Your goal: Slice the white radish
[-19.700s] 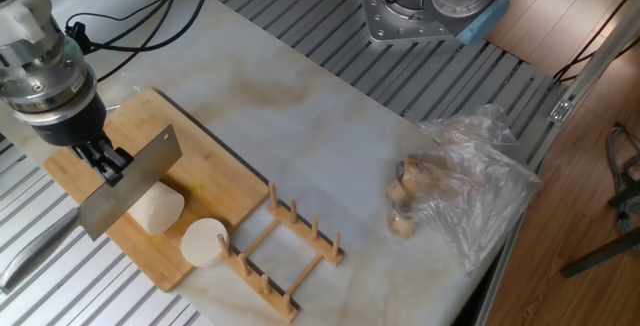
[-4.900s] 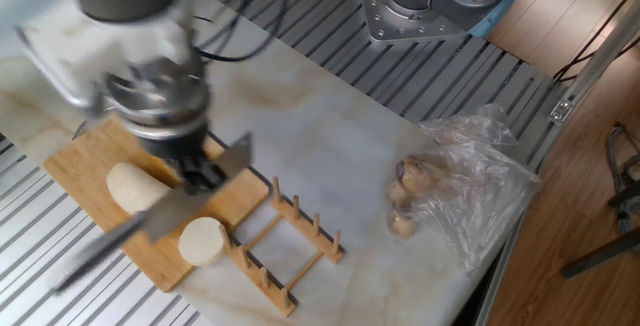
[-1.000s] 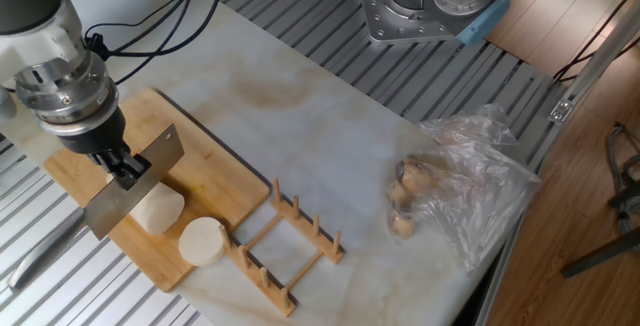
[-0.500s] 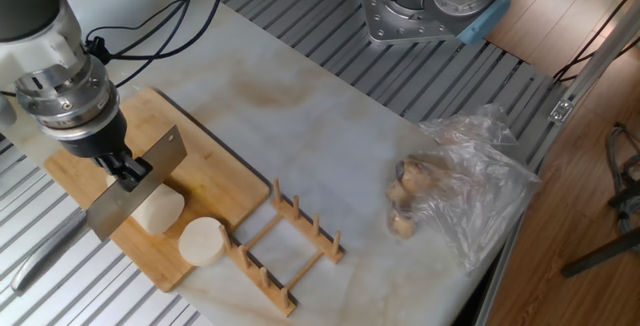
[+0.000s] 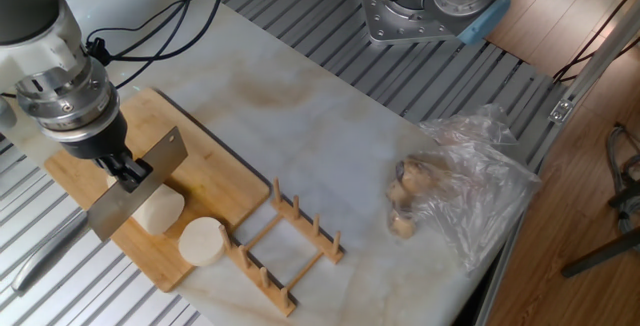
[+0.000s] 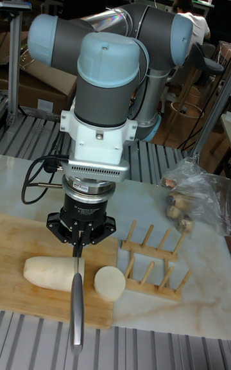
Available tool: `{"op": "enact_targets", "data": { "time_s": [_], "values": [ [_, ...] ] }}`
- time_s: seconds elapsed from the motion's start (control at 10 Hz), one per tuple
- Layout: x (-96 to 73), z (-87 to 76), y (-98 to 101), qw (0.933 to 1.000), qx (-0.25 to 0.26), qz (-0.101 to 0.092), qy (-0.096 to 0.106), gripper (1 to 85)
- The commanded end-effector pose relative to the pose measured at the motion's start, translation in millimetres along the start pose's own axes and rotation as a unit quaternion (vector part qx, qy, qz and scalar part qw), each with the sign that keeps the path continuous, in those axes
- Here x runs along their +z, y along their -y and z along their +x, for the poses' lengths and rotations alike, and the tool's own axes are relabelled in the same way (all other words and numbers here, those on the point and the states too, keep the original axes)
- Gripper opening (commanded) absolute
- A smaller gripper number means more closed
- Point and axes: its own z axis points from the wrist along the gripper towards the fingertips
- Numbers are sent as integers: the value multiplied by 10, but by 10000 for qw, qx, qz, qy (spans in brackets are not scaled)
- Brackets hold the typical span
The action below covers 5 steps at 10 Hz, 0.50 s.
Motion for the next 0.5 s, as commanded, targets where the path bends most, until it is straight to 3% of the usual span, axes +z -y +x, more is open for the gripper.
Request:
{"op": "enact_targets", "data": {
  "time_s": [0.0, 0.4],
  "values": [
    [4, -14, -22, 10000, 24, -63, 20, 13],
    [4, -32, -45, 9999, 3, -107, 53, 13]
  ]
}}
